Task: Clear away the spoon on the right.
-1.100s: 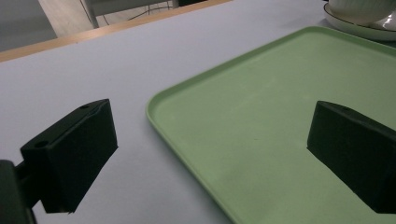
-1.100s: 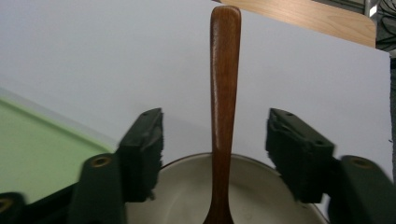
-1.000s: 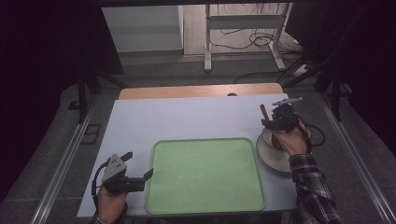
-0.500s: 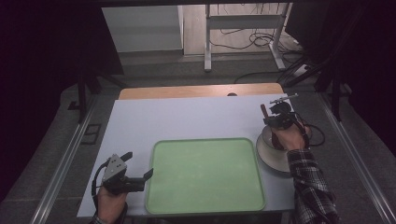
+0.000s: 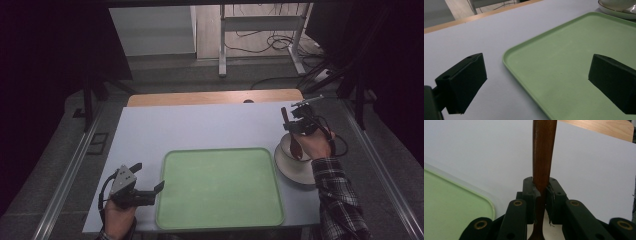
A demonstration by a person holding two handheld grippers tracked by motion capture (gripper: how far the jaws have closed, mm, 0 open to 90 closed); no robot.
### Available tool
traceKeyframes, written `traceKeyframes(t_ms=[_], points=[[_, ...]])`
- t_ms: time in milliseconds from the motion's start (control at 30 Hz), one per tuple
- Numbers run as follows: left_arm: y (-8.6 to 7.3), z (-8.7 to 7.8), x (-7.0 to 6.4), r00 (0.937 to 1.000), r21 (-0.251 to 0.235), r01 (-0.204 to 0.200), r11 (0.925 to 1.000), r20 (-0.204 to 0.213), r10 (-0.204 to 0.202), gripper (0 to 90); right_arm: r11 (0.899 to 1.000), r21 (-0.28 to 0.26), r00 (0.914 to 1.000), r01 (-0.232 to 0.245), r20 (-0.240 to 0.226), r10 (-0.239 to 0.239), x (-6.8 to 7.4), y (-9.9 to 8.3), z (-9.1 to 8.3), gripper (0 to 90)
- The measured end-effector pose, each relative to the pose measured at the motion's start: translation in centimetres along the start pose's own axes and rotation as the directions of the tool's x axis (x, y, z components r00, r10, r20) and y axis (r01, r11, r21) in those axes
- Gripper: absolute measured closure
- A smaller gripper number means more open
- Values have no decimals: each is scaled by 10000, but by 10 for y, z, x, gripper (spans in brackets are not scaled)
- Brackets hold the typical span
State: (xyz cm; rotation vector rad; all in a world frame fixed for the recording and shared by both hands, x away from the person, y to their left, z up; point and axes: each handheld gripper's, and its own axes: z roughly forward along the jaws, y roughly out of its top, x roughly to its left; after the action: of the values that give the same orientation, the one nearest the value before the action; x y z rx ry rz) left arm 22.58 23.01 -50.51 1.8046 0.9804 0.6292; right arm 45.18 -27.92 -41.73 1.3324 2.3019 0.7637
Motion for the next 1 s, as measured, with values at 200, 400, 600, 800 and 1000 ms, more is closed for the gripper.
traceKeyframes(t_ms=[200, 400, 600, 800, 1000], points=[[0, 0, 0, 10000, -17, -26, 10000, -19, 26, 17, 9999, 66, 9999, 107, -82, -106, 2, 7, -11, 793], [1, -1, 0, 10000, -67, -20, 10000, -53, 19, 17, 9994, 219, 9994, 279, -219, -274, 5, 18, -27, 793], [1, -1, 0, 10000, -114, -20, 9999, -71, 19, 17, 9982, 433, 9988, 403, -299, -391, 8, 23, -38, 793], [1, -1, -1, 10000, -93, -45, 9999, -71, 44, 17, 9967, 649, 9979, 497, -444, -469, 12, 26, -47, 793], [1, -1, -1, 10000, -86, -60, 9999, -70, 59, 17, 9948, 827, 9969, 594, -574, -548, 19, 26, -55, 793]])
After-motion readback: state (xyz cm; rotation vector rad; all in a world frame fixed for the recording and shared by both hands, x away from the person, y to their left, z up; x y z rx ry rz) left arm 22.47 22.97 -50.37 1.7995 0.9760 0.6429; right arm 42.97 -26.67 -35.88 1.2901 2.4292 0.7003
